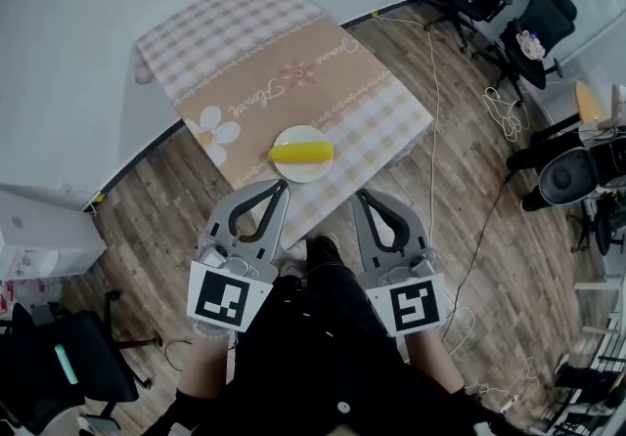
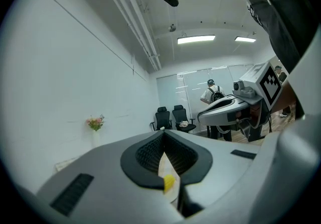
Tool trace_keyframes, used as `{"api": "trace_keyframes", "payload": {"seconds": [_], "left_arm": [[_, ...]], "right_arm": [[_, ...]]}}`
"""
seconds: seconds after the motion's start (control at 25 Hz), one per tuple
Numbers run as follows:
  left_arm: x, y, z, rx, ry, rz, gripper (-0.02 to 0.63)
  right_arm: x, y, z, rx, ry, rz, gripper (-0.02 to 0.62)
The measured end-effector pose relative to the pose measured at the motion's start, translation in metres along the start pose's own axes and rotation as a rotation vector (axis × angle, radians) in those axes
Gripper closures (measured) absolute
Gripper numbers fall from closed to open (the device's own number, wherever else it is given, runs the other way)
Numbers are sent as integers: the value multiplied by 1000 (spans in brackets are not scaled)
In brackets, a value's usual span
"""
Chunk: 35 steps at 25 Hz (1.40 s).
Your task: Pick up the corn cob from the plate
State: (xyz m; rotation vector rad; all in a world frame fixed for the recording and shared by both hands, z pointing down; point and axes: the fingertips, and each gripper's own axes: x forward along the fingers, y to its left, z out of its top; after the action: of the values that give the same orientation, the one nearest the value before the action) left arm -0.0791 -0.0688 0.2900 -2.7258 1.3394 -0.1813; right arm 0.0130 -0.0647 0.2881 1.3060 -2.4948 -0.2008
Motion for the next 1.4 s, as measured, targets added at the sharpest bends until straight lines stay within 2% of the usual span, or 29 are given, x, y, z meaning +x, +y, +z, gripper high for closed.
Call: {"api": "trace_keyframes", "payload": {"seconds": [0.48,0.96,1.2,1.4], "left_arm": [[28,15,-8,8,36,44,592],[72,27,-36,-4,107,81,592],[98,23,-48,15,136,51,592],[116,18,-67,39,197,18,591]], "right_arm": [[29,-21,-8,10,5,67,552],[67,-50,-30,25,29,167,552],[80,-64,-41,35,40,201,552],[87,-75,-50,51,50,218,552]]}}
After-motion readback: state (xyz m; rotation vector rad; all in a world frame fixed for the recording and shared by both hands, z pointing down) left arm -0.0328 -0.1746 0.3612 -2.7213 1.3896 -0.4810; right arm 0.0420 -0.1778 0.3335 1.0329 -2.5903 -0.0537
